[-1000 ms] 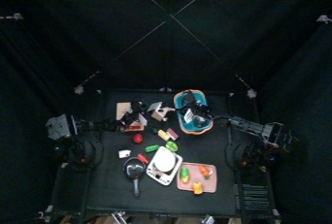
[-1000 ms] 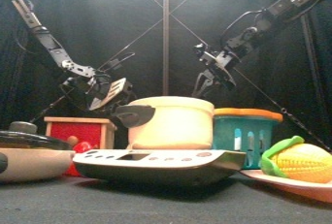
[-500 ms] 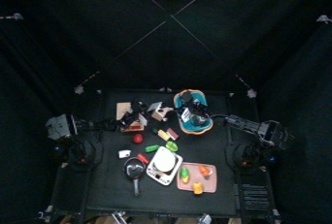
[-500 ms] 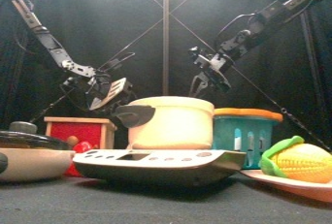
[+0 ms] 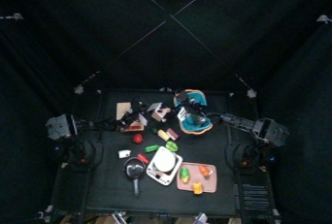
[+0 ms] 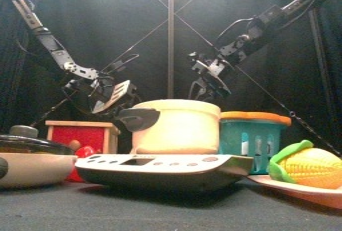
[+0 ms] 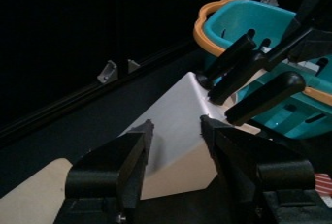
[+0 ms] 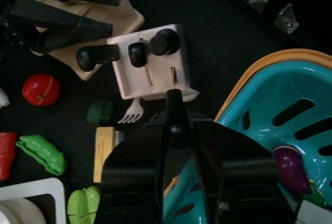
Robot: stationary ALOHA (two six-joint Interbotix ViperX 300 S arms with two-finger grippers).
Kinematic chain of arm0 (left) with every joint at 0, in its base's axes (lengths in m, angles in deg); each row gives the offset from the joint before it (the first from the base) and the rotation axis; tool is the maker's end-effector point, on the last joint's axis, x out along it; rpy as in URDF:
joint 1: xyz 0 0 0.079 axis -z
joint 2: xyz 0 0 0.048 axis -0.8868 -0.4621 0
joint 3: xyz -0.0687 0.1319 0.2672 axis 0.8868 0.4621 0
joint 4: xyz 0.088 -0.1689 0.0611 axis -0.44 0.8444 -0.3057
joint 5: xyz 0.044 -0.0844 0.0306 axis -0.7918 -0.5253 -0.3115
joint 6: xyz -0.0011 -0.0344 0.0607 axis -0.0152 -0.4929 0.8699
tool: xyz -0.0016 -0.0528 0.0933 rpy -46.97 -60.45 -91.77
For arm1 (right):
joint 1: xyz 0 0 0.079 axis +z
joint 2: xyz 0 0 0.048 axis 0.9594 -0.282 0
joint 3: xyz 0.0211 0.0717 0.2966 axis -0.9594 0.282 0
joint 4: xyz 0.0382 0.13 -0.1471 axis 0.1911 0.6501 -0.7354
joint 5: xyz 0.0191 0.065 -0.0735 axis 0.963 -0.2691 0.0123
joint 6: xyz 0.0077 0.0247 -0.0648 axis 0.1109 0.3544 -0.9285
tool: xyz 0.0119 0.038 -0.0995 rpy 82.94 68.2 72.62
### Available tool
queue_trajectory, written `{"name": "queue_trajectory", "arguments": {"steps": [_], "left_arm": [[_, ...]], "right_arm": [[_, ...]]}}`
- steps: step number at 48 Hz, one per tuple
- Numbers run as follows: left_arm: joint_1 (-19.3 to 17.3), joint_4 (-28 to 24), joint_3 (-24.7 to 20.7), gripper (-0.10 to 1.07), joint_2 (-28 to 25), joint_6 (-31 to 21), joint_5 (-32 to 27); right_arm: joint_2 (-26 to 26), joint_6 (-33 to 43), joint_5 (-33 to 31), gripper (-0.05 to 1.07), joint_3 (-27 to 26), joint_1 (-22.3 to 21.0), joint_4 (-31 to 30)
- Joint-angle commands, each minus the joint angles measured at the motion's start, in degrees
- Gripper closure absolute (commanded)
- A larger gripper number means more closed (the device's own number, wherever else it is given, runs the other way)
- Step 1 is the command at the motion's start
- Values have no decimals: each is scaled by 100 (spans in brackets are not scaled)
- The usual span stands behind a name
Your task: Place pairing knife in holder
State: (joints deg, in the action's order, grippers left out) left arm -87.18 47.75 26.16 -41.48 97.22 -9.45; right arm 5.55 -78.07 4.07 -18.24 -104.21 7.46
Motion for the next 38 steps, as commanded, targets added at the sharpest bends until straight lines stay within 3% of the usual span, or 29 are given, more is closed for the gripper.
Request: {"name": "queue_trajectory", "arguments": {"steps": [1,11,38], "left_arm": [[-18,-9,-123,15,53,0,26],[-9,-18,-114,15,53,0,26],[-9,-9,-114,15,70,0,26]], "right_arm": [[79,0,53,38,-211,35,26],[-9,-18,255,26,-290,176,62],[-97,0,281,26,-264,519,123]]}}
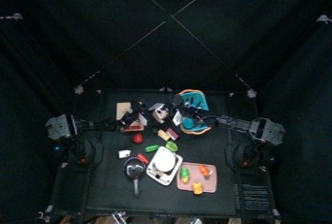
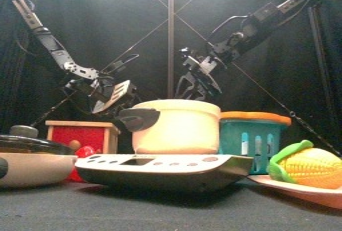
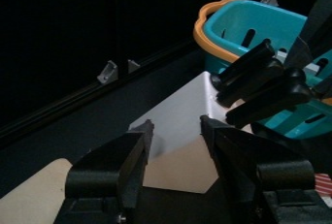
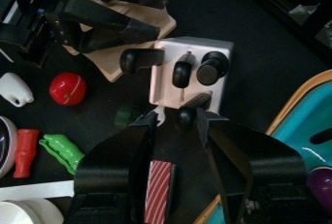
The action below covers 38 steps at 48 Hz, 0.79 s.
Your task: Place pairing knife in holder
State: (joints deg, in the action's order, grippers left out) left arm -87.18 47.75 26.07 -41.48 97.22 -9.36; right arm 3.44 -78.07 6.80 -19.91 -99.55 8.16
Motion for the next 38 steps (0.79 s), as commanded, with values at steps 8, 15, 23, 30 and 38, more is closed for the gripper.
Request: {"name": "queue_trajectory", "arguments": {"steps": [8,15,23,30,38], "left_arm": [[-18,-9,-97,15,123,0,18],[-44,-9,-35,15,264,9,18],[-97,-9,18,15,431,9,18],[-132,-9,88,15,589,9,18],[-97,-79,255,15,940,26,18]], "right_arm": [[114,-9,-44,26,-70,18,35],[264,-26,-70,24,-88,9,-88],[396,-18,-70,14,-26,9,-105],[545,-18,-70,5,62,9,-132],[835,-18,-79,4,193,44,-132]]}}
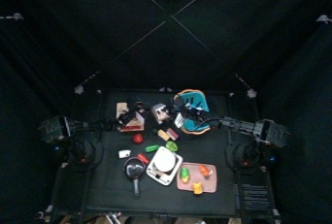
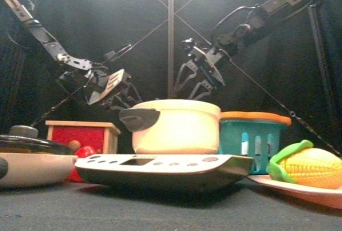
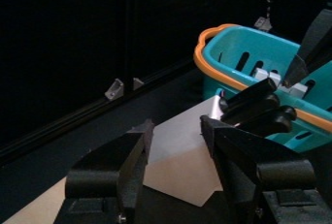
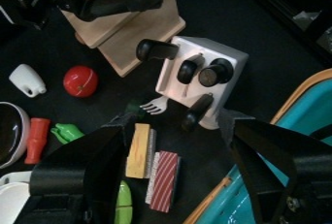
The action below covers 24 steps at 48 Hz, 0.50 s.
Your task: Place pairing knife in holder
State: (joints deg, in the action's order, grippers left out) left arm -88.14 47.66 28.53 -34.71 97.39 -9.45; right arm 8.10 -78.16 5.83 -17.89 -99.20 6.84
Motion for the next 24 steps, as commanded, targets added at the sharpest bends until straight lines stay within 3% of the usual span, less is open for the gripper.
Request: {"name": "queue_trajectory", "arguments": {"steps": [1,14,24], "left_arm": [[9,-97,53,15,334,9,35],[149,-571,369,15,677,-9,26],[905,-1099,773,15,809,-18,26]], "right_arm": [[413,-9,18,4,18,18,0],[888,0,18,4,536,272,-18],[1564,9,-26,4,993,448,255]]}}
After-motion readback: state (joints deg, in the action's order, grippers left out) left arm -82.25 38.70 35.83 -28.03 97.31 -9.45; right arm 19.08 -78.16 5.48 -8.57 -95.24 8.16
